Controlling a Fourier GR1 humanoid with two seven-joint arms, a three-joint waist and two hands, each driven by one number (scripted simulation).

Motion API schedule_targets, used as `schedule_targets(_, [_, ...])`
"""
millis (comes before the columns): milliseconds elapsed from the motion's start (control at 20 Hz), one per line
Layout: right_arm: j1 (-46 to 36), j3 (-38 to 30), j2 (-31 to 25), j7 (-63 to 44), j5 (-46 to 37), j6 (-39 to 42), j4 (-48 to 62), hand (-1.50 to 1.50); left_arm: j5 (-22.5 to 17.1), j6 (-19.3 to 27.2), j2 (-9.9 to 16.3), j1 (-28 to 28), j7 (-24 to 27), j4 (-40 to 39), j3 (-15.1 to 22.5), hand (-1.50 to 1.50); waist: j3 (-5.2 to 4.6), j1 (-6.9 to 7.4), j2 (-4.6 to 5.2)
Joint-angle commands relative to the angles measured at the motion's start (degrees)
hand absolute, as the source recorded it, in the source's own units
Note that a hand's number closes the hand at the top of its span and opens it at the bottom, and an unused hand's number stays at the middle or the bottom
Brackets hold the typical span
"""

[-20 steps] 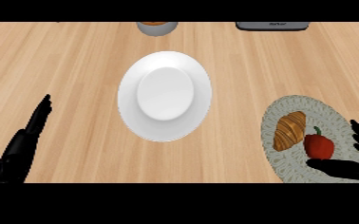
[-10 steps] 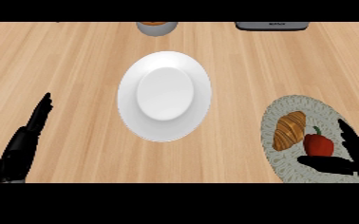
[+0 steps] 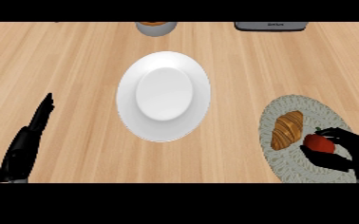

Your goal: Pick the bell pepper from the placemat and place it in the plate

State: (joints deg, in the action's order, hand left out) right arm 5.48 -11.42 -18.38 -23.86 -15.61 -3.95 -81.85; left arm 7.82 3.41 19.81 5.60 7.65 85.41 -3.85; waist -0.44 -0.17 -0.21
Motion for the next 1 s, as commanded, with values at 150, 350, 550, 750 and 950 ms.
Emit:
schedule_targets(150, [0.4, 7.7, 1.5, -7.2, -11.5, -2.8, -6.7, 1.50, 0.8, -0.7, -1.9, 1.3, -2.9, 5.0, 0.7, 0.00, 0.38, 0.50, 0.05])
schedule_targets(350, [5.5, 18.3, -1.1, -10.0, -27.0, -2.6, -9.0, 1.50, 2.1, -0.6, -1.8, 0.2, -0.9, 1.2, 1.2, 0.00, 0.16, 0.31, 0.26])
schedule_targets(550, [7.0, 23.2, 1.3, -20.9, -40.3, -7.1, -18.0, 1.50, -0.9, -2.6, 0.6, -0.8, -0.4, -0.6, -2.8, 0.00, 0.26, -0.34, 0.06])
schedule_targets(750, [10.0, 27.7, 3.6, -27.7, -51.2, -8.5, -27.9, 1.50, 2.8, 1.0, -3.5, 1.5, -1.1, 2.8, 0.8, 0.00, 0.35, -0.34, -0.04])
schedule_targets(950, [8.5, 28.0, 0.8, -29.8, -58.1, -5.7, -38.5, 1.50, 1.3, -1.1, -1.5, -0.9, -2.5, 1.7, -1.0, 0.00, 0.32, -0.58, -0.07])
